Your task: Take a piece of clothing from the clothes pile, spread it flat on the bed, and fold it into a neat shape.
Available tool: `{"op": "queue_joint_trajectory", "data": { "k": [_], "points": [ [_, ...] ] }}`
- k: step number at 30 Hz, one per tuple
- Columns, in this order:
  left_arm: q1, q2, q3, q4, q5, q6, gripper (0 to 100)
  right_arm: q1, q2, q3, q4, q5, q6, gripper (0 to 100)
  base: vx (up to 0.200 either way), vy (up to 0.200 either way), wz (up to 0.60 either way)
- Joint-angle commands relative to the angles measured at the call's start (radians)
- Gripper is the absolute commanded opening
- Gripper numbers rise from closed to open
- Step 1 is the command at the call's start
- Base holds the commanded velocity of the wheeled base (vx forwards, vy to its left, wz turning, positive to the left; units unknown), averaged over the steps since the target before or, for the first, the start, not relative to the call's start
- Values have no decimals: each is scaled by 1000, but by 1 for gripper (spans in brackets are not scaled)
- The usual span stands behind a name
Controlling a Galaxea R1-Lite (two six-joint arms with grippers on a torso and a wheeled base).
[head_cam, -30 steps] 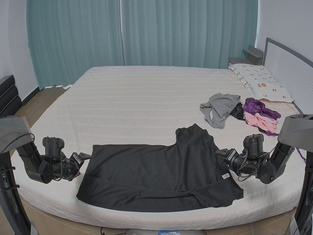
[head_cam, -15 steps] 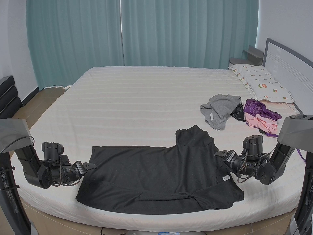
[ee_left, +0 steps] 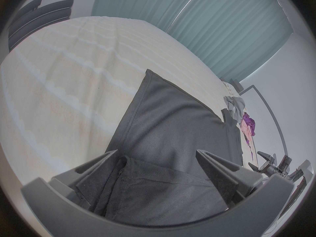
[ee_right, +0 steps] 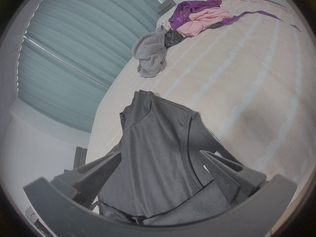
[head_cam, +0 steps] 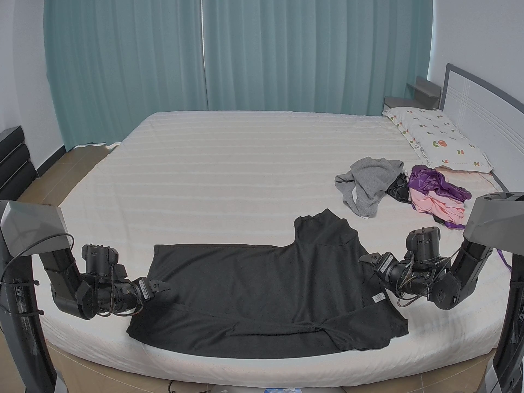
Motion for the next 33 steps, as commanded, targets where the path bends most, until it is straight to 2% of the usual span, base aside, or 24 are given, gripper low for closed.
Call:
{"op": "queue_joint_trajectory", "data": {
  "k": [1,6,16,22,28,31,33],
  "points": [
    [-5,9,6,0,6,0,0,0,1,2,-1,-1,-1,100,0,0,0],
    [-6,12,10,2,55,0,0,-2,-4,13,-1,-1,-3,100,0,0,0],
    [5,1,34,2,76,-11,0,1,-1,39,-1,3,-50,100,0,0,0],
    [25,-8,42,0,76,-23,0,1,-9,56,-1,44,-104,100,0,0,0],
    [37,-14,46,2,75,-26,0,-7,-19,85,2,53,-222,100,0,0,0],
    [35,-14,46,2,75,-26,0,-14,-21,100,-1,70,-239,100,0,0,0],
    [35,-13,46,2,73,-38,0,-63,-39,154,-10,168,-305,100,0,0,0]
  ]
}}
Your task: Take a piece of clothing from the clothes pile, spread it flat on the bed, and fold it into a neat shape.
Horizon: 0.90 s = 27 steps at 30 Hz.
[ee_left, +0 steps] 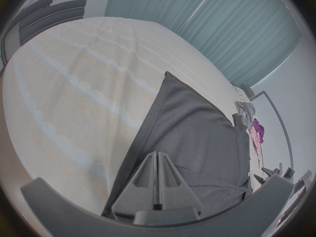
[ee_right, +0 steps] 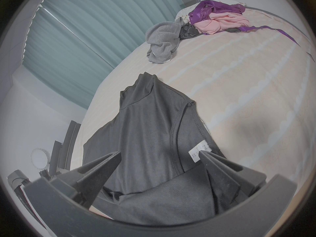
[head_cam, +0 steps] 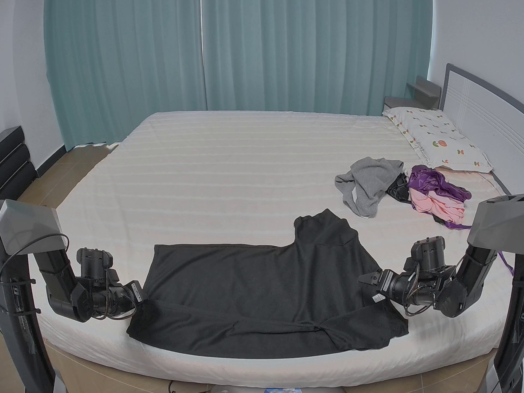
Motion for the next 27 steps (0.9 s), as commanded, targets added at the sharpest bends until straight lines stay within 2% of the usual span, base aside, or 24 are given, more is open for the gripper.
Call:
{"op": "queue_joint_trajectory", "data": {
  "k": [1,3,5,10,13,16,27],
  "points": [
    [1,-1,1,0,-1,-12,0,-51,-23,61,-10,92,-59,100,0,0,0],
    [-1,-4,-2,0,0,-34,0,-100,-18,107,-68,171,-136,100,0,0,0],
    [-1,-6,0,0,-1,-35,0,-115,-14,134,-120,191,-157,100,0,0,0],
    [-1,-10,6,0,-1,-35,0,-126,15,196,-231,199,-165,100,0,0,0],
    [1,-13,4,0,-1,-35,0,-126,25,211,-240,213,-166,100,0,0,0],
    [1,-20,7,0,-1,-35,0,-122,45,228,-241,253,-205,100,0,0,0],
    [-1,-18,7,0,-1,-35,0,-120,115,211,-249,271,-261,100,0,0,0]
  ]
}}
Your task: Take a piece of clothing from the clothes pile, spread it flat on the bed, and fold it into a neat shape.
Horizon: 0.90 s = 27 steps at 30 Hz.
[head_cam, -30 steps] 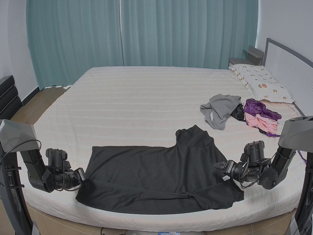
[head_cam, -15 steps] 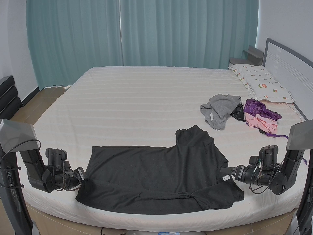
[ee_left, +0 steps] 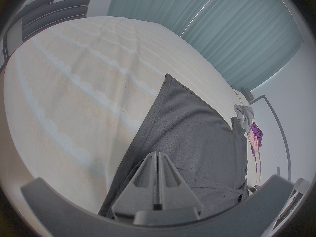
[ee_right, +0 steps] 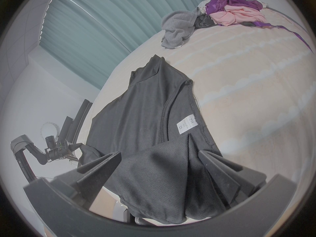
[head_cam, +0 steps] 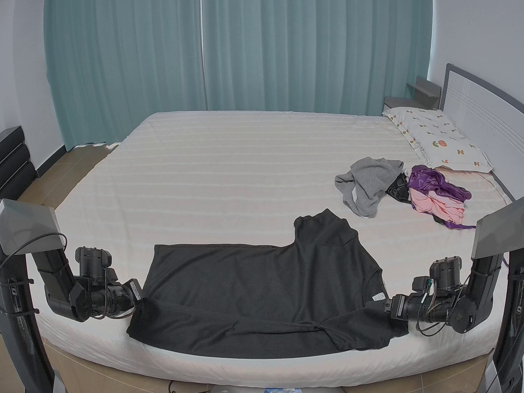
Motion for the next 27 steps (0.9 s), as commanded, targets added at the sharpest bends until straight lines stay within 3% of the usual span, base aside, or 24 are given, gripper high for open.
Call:
{"op": "queue_joint_trajectory", "data": {
  "k": [1,7,22,23,27],
  "points": [
    [-1,0,0,-1,0,0,0,0,35,-1,-13,7,-9,100,0,0,0],
    [-1,3,0,-1,0,0,0,-3,50,28,-82,42,-13,100,0,0,0],
    [-4,7,0,-1,0,0,0,-6,95,10,-125,36,-22,100,0,0,0],
    [-4,7,0,-1,0,0,0,-4,96,10,-125,36,-22,0,0,0,0],
    [-4,7,0,-1,0,0,0,-4,96,11,-125,33,-20,0,0,0,0]
  ]
}}
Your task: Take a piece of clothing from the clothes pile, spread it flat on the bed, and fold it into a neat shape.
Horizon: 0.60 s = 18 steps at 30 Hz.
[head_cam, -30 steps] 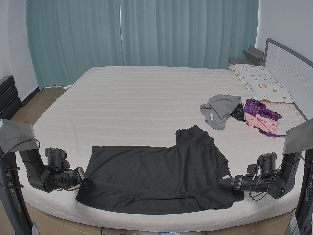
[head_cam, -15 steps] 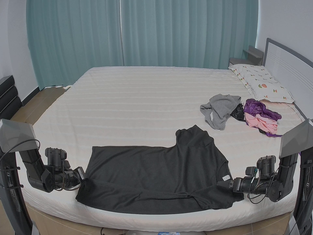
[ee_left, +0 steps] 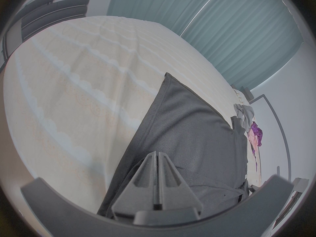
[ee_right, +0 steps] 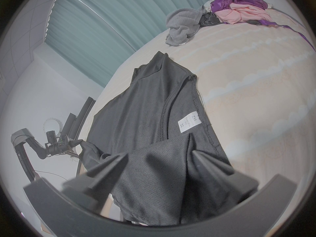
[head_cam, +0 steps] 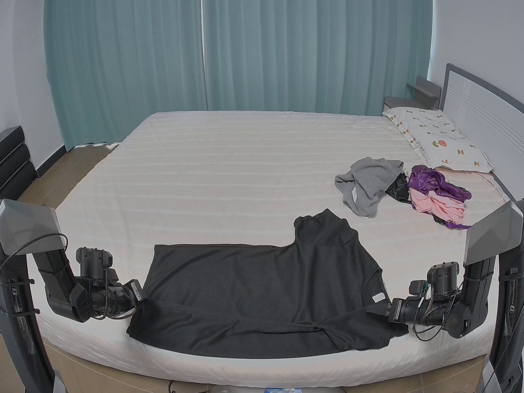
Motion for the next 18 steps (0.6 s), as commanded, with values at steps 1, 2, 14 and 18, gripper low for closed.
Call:
{"op": "queue_joint_trajectory", "data": {
  "k": [1,2,14,18],
  "points": [
    [0,4,0,0,0,0,0,1,4,2,-1,-1,0,0,0,0,0],
    [2,4,0,0,2,0,0,-2,1,5,1,-1,-1,0,0,0,0],
    [3,4,-2,0,2,0,0,-34,-27,17,-22,2,12,0,0,0,0],
    [8,-2,0,1,3,0,0,-45,-33,26,-59,-1,31,0,0,0,0]
  ]
}}
